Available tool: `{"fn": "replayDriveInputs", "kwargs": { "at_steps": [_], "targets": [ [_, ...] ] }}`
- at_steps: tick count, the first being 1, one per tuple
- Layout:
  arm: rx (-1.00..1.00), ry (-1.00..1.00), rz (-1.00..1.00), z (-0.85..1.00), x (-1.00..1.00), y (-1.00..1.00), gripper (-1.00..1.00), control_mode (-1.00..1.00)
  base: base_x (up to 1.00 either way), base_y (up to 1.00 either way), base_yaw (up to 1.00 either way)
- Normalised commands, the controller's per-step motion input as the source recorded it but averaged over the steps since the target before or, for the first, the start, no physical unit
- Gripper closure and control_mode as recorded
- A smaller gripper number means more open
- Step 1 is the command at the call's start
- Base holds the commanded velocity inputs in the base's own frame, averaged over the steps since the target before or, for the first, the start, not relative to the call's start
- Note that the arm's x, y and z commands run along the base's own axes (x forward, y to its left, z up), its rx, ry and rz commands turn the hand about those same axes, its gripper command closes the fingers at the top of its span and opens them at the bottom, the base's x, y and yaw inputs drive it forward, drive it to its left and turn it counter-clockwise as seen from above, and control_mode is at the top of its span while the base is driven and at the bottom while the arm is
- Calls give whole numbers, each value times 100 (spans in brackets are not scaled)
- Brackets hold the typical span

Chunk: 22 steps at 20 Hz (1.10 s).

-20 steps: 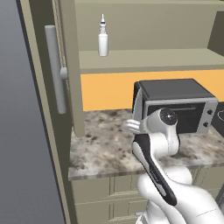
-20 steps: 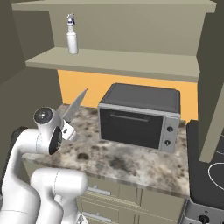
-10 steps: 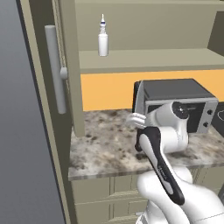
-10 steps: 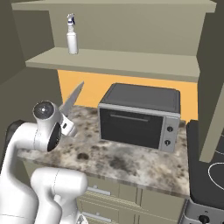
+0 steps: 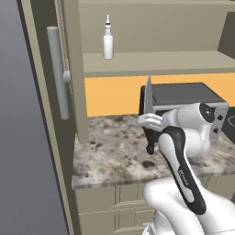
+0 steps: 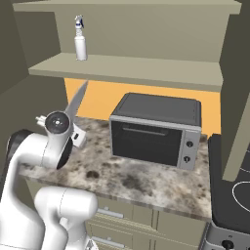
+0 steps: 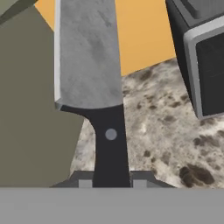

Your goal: Move the cutting board and knife to the sink. Then move spray from the cabinet to the counter.

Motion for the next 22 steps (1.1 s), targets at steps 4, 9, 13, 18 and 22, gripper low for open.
{"fn": "replayDriveInputs", "kwargs": {
  "at_steps": [4, 9, 13, 18, 22],
  "targets": [
    [11, -12, 11, 13, -8, -8, 100, -100, 0, 0, 0],
    [13, -7, 6, 5, -15, -9, 100, -100, 0, 0, 0],
    [14, -8, 6, 14, -18, -14, 100, -100, 0, 0, 0],
    [11, -7, 5, 9, -22, -6, 100, -100, 0, 0, 0],
    [8, -5, 1, 1, -17, -1, 100, -100, 0, 0, 0]
  ]
}}
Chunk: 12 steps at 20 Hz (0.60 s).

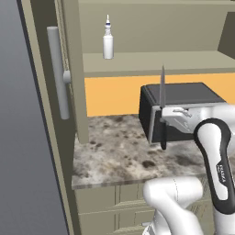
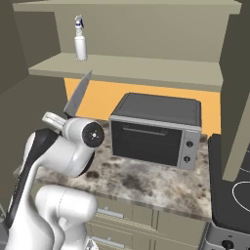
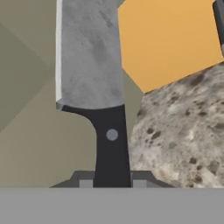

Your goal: Move the cutting board and knife to the sink. Then move spray from the cabinet to the counter.

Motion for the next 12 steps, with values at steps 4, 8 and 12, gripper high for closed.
{"fn": "replayDriveInputs", "kwargs": {
  "at_steps": [4, 8, 12],
  "targets": [
    [1, 0, 0, 0, -2, 0, 100, -100, 0, 0, 0],
    [0, 0, 0, 0, 0, 0, 100, -100, 0, 0, 0],
    [0, 0, 0, 0, 0, 0, 100, -100, 0, 0, 0]
  ]
}}
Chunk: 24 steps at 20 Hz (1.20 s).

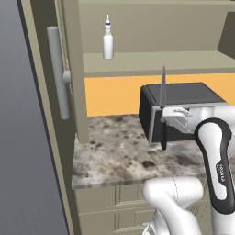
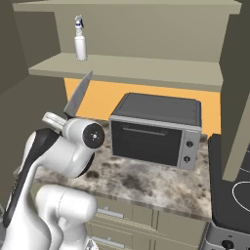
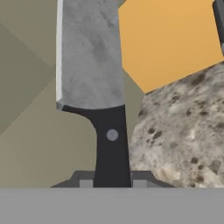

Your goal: Move the cutting board and knife to the sink. Then move spray from the cabinet to the counter.

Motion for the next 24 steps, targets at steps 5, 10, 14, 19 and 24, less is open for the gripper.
{"fn": "replayDriveInputs", "kwargs": {
  "at_steps": [5, 10, 14, 19, 24],
  "targets": [
    [0, 0, 0, 0, -5, 0, 100, -100, 0, 0, 0],
    [0, 0, 0, 0, -5, 0, 100, 100, -36, -3, 0],
    [0, 0, 0, 0, 0, 0, 100, 100, -60, -10, -1],
    [0, 0, 0, 0, 0, 0, 100, 100, -72, -11, -3],
    [0, 0, 0, 0, 0, 0, 100, 100, -80, -18, -7]
  ]
}}
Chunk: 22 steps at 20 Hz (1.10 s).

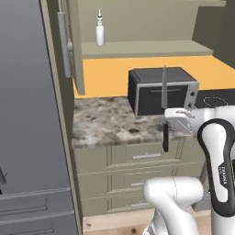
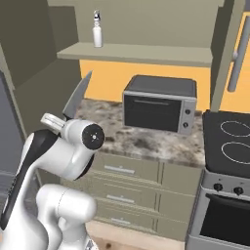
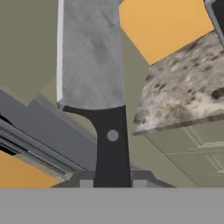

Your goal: Move the cutting board and knife to the sink. Then move spray from the cabinet to the counter.

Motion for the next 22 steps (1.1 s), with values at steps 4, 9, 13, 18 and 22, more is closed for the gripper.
{"fn": "replayDriveInputs", "kwargs": {
  "at_steps": [4, 9, 13, 18, 22],
  "targets": [
    [0, 0, 0, 0, 0, 0, 100, 100, -82, -20, -11],
    [0, 0, 0, 0, 0, 0, 100, 100, -71, -16, -17],
    [0, 0, 0, 0, 0, 0, 100, 100, -44, -7, -38],
    [0, 0, 0, 0, 0, 0, 100, 100, -42, -8, -39],
    [0, 0, 0, 0, 0, 0, 100, 100, -39, -9, -40]
  ]
}}
